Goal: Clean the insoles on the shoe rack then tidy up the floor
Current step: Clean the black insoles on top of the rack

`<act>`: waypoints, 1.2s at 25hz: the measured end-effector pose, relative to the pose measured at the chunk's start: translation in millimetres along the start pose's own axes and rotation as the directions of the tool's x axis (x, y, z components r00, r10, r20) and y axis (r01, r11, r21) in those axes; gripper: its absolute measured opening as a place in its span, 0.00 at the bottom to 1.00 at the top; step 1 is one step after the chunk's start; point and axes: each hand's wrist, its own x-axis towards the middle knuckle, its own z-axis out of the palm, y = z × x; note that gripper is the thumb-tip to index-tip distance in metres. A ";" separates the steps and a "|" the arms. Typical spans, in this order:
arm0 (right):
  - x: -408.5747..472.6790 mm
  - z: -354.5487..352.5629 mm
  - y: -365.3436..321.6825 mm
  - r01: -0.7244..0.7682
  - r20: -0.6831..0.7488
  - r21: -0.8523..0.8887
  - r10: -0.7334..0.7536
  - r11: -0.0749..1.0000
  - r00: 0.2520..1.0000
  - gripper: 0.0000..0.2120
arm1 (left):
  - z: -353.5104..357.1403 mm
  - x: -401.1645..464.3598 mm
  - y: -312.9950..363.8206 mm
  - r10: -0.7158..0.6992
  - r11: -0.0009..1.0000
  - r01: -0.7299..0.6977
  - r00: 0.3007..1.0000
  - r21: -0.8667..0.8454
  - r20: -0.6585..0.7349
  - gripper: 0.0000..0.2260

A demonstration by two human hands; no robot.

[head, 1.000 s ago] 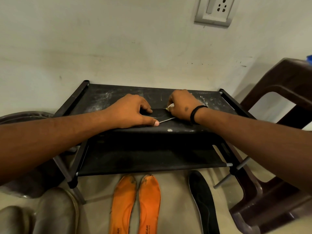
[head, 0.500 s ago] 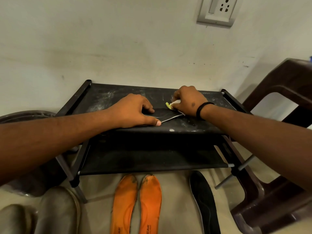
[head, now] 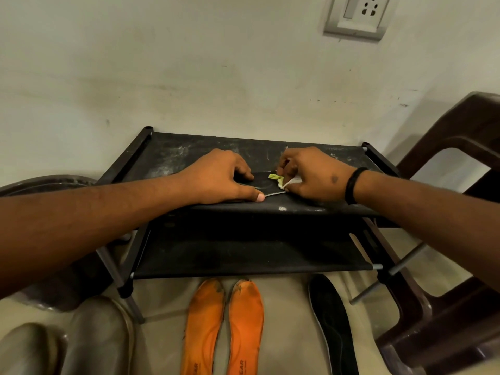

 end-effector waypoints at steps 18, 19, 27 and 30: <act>-4.7 7.2 -13.5 -0.076 -0.090 0.157 0.091 0.985 0.992 0.06 | -0.7 -0.7 1.0 0.005 1.000 -0.005 1.000 0.010 0.000 0.27; -4.3 8.7 -11.9 -0.072 -0.127 0.140 0.090 0.987 0.988 0.08 | -0.8 -0.7 1.2 0.003 1.000 -0.003 1.000 0.006 0.000 0.27; 10.9 1.3 16.2 -0.318 -0.074 0.018 0.318 0.948 0.945 0.06 | 0.0 -1.4 1.6 -0.017 0.999 0.016 1.000 -0.032 -0.006 0.27; 13.1 3.9 6.7 -0.307 -0.035 0.085 0.310 0.948 0.950 0.07 | -0.2 -0.7 0.9 -0.019 0.999 0.019 1.000 -0.031 -0.005 0.27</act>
